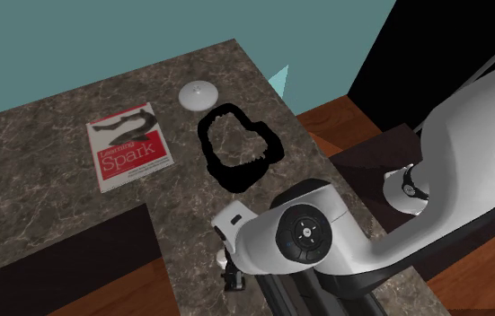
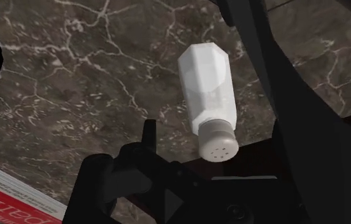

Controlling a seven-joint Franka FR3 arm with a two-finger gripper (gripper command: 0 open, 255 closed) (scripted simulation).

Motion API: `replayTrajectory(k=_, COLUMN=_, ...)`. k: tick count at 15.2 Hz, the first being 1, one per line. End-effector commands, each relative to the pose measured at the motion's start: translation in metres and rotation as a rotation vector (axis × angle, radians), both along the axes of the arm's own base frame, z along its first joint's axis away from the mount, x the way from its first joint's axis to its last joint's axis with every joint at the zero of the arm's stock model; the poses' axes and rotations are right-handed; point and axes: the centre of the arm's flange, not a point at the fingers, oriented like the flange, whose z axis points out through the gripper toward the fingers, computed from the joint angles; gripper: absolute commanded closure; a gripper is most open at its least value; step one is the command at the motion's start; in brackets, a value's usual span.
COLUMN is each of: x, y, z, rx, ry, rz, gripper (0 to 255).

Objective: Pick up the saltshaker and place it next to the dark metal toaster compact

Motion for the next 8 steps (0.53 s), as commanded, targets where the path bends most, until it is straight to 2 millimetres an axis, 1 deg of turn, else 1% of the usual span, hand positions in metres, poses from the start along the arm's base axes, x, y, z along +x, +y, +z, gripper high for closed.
replayTrajectory(k=1, x=-0.013, y=-0.001, z=-0.021, rx=-0.005, ry=0.084, rz=-0.008, gripper=0)
replayTrajectory(k=2, x=-0.005, y=0.005, z=-0.017, rx=-0.006, ry=0.083, rz=-0.008, gripper=0)
replayTrajectory(k=5, x=-0.014, y=0.012, z=0.021, rx=-0.006, ry=0.083, rz=-0.008, gripper=0)
replayTrajectory(k=6, x=-0.017, y=0.014, z=0.031, rx=-0.006, ry=0.083, rz=-0.008, gripper=0)
replayTrajectory(k=8, x=-0.017, y=0.014, z=0.031, rx=-0.006, ry=0.083, rz=-0.008, gripper=0)
